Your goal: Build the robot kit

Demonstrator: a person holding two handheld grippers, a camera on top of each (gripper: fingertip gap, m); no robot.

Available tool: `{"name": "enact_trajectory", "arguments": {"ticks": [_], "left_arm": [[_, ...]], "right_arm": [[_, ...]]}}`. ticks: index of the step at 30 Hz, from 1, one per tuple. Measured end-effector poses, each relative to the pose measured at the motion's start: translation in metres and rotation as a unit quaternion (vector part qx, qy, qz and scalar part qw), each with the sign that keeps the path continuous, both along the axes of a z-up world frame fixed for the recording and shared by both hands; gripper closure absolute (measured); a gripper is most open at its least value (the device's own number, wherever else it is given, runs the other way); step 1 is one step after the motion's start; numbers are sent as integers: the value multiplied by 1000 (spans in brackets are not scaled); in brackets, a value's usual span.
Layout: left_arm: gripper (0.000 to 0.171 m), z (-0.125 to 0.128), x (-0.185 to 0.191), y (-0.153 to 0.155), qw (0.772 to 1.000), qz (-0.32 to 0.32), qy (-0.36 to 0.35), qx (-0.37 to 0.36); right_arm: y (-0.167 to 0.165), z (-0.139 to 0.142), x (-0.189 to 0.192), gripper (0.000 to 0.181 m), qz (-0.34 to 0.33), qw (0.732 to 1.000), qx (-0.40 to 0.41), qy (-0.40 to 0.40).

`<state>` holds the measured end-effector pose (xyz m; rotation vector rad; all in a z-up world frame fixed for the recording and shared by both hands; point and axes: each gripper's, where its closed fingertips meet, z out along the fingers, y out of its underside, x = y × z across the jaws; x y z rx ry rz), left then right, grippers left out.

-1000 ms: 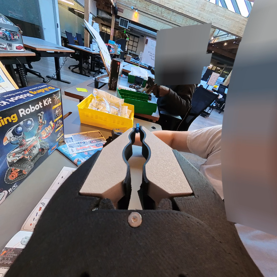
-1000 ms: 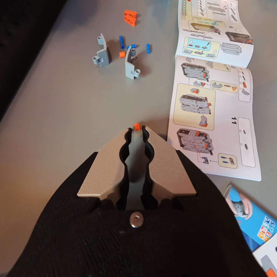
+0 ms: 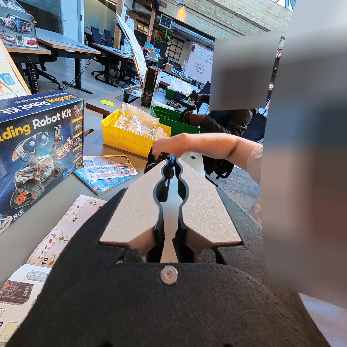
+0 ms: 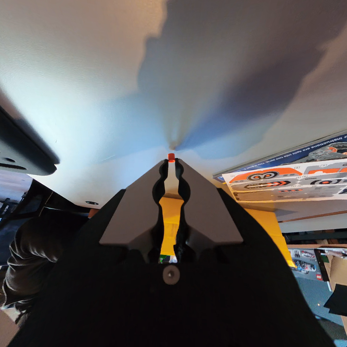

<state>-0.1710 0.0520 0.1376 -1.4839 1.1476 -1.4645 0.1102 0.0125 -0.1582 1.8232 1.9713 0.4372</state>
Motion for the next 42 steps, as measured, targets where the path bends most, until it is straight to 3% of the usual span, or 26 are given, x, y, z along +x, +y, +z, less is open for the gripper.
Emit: {"name": "enact_trajectory", "arguments": {"ticks": [12,18,20,23,24,26,33,42], "left_arm": [[169,1,1,-3,1000,-5,-1,-2],[169,1,0,-5,1000,-8,0,-1],[169,2,-1,-4,1000,-8,-3,-4],[168,2,1,-4,1000,-10,-4,-6],[168,1,3,-4,1000,-12,-3,-6],[169,-2,7,-5,1000,-17,3,-9],[168,-11,19,-9,999,-25,27,-8],[168,-15,22,-7,999,-24,34,-12]], "right_arm": [[-2,-4,8,175,-72,995,55,-36],[3,11,4,160,-95,990,95,40],[4,23,-5,161,-145,969,123,157],[8,38,-21,166,-212,885,164,381],[7,37,-17,165,-230,863,170,417],[3,28,-6,161,-240,846,189,438],[0,3,6,158,-201,873,211,390],[-1,1,1,167,-207,885,166,384]]}}
